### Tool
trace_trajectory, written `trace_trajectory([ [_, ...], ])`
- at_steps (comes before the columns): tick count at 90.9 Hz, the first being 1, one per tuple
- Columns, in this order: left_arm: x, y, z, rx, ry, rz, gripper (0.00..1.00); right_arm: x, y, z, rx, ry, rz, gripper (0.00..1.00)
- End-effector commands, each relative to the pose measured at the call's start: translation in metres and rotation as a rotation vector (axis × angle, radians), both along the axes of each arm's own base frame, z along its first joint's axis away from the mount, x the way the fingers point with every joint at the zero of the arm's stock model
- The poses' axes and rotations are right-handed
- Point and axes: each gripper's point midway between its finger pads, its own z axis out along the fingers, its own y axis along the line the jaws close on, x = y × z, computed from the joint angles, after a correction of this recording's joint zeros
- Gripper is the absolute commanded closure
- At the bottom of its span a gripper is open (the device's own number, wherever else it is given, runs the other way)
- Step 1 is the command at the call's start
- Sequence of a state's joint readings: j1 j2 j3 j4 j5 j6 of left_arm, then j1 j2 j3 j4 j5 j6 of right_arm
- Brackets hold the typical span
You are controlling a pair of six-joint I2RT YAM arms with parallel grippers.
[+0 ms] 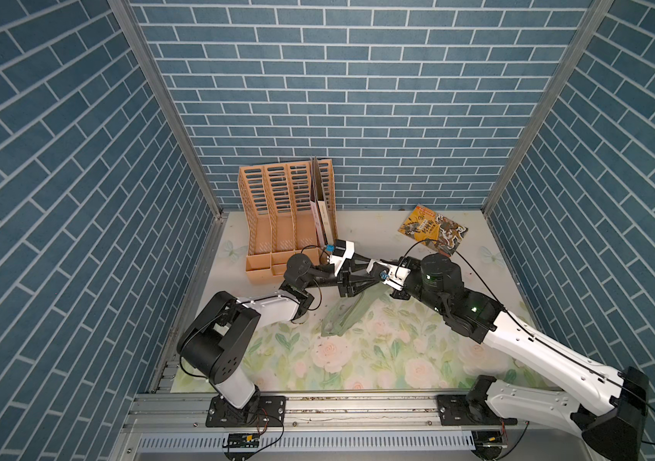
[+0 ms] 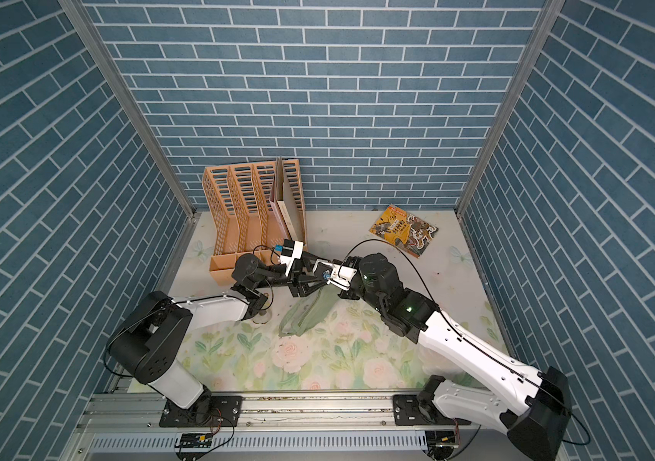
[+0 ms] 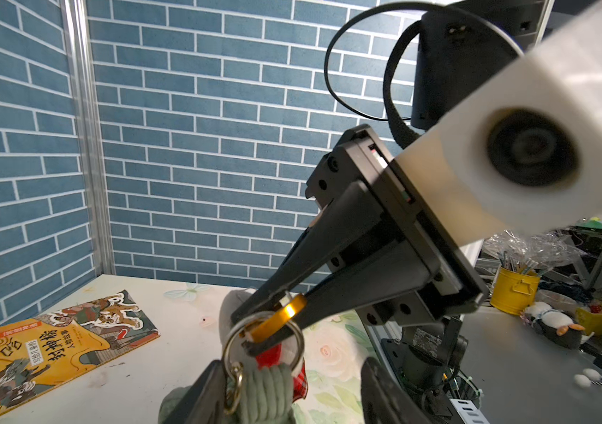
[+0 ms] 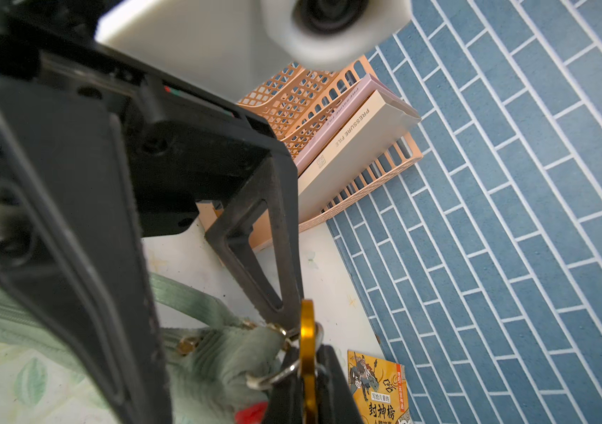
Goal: Remove the decoration from the bag
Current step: Remove the decoration item from the bag.
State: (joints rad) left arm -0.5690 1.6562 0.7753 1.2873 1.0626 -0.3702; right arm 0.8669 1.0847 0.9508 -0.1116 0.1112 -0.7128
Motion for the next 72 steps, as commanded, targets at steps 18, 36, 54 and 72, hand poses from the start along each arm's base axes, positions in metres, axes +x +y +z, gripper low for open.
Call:
trace_trajectory([
  [18,0.005,-0.006,-0.001,0.003,-0.029,-0.045,0.46,0.002,0.009,0.023,0.049,-0.041,0.040,0.97],
  [36,0.018,-0.007,-0.010,0.042,-0.020,-0.001,0.38,0.001,0.006,0.024,0.043,-0.037,0.042,0.97],
  [54,0.026,-0.005,-0.009,0.067,-0.038,0.011,0.36,0.000,0.004,0.025,0.042,-0.035,0.049,0.97],
  [72,0.019,-0.012,-0.007,0.082,-0.041,-0.037,0.35,-0.001,0.009,0.026,0.058,-0.029,0.078,0.97],
])
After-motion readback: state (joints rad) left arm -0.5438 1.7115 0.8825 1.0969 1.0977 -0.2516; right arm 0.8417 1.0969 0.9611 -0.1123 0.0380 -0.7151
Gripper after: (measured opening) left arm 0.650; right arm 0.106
